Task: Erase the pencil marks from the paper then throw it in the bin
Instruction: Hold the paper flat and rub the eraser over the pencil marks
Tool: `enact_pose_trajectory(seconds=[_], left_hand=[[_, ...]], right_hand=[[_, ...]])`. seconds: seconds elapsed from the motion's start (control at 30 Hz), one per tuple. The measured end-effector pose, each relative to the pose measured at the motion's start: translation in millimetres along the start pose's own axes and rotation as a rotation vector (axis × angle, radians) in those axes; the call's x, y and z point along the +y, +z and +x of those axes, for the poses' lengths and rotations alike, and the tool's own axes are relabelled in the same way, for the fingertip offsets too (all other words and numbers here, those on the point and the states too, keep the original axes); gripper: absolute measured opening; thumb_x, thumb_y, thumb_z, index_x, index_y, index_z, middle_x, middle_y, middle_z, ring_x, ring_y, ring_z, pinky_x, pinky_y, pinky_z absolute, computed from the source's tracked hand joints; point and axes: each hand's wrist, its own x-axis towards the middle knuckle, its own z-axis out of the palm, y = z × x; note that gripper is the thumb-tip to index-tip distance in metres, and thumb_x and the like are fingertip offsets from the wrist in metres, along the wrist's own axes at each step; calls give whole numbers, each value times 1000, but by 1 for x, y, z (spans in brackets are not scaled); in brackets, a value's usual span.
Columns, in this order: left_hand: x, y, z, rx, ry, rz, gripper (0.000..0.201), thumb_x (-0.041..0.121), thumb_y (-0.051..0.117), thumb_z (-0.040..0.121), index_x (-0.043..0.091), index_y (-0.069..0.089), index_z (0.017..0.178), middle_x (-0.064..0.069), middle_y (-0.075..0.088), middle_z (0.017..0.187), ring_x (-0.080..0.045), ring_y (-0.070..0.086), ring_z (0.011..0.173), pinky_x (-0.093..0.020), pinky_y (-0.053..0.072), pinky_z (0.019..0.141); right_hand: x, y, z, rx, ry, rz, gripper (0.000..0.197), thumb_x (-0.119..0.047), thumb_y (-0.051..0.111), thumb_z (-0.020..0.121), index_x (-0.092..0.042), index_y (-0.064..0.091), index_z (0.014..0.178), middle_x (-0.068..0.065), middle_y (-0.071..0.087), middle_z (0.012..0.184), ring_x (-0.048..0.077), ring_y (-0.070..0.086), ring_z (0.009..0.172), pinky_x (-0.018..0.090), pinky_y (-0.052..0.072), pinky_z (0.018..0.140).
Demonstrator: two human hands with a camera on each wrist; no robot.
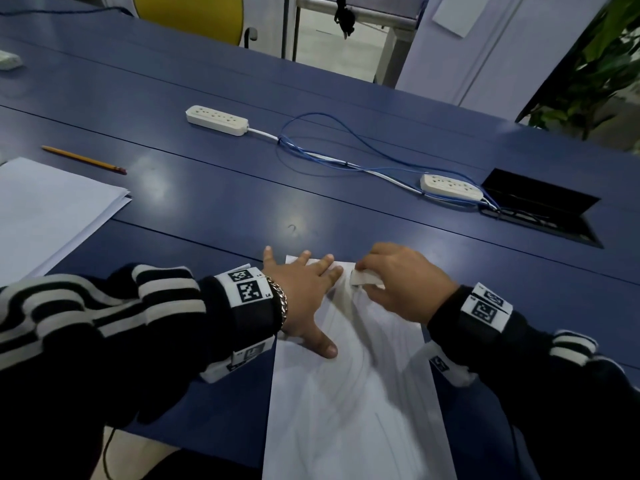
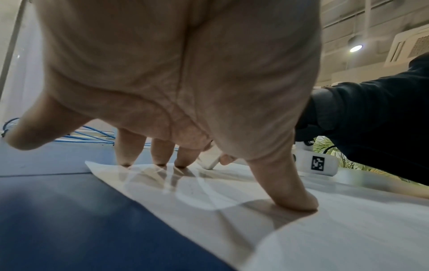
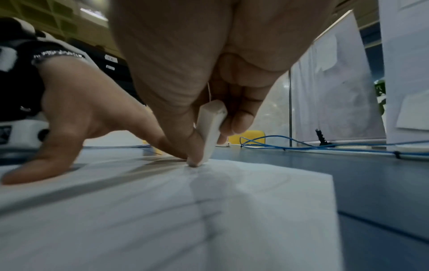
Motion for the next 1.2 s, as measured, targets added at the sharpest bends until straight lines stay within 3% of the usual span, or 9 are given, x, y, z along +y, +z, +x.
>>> enact_pose_trajectory(seconds=[0.1,0.27,0.43,0.53,0.63,0.8,0.97,1.1,1.2], left_hand=[[-1,2,1,-3,4,-13,144,94,66,66,32,-17,166,13,-23,174,-26,-12,163,-83,0,117],[-1,1,0,-17,4,-19,144,93,66,67,31,-20,166,13,-25,173,-26,-14,162,-84,-1,116],[-4,1,1,-10,12,-24,145,94,66,65,32,-17,166,13,-24,173,-25,-15,162,-83,-2,117],[-6,0,-2,37,27,15,144,93,66,67,26,-12,168,6,-25,174,-29,-21,161,-74,-7,122],[-5,2,-2,52,86,21,135,84,68,77,20,-8,169,2,-18,176,-26,-13,162,-63,-5,128],[-8,13,0,84,97,44,150,97,63,64,19,-14,167,5,-16,176,-23,-9,163,-57,-9,129],[-11,17,2,92,85,36,154,102,59,60,22,-19,166,8,-21,175,-22,-12,163,-60,-11,127],[-10,17,3,61,75,36,152,102,58,61,24,-21,165,10,-25,174,-21,-15,162,-64,-10,126],[-11,17,3,56,72,35,153,103,57,59,25,-22,165,10,-26,173,-20,-16,162,-65,-10,126]], right_hand=[[4,-5,6,40,54,-36,26,-29,61,88,-20,68,112,1,62,107,26,59,104,36,46,82],[-14,3,-11,-4,-99,-117,18,-23,58,87,-21,67,102,-1,62,100,23,56,95,36,51,70],[1,-4,0,20,9,-64,24,-27,60,88,-23,69,110,-2,61,101,24,57,99,36,49,78],[2,1,-2,25,21,-44,23,-28,61,88,-22,69,109,-1,61,100,24,57,98,37,50,80],[5,1,-4,27,56,-25,25,-30,62,87,-22,70,109,-1,62,101,24,59,99,36,48,81],[-13,1,-11,40,29,-28,28,-29,63,84,-20,68,110,1,64,104,25,60,102,37,48,82],[-37,6,-33,-61,-152,66,36,-44,47,85,-21,69,102,-1,63,96,22,60,93,37,52,76],[-8,-1,-9,-2,31,21,32,-37,61,83,-22,69,110,1,65,102,26,62,101,39,52,82],[-20,1,-12,33,11,-28,27,-29,60,81,-18,69,104,3,64,100,28,61,98,38,52,79]])
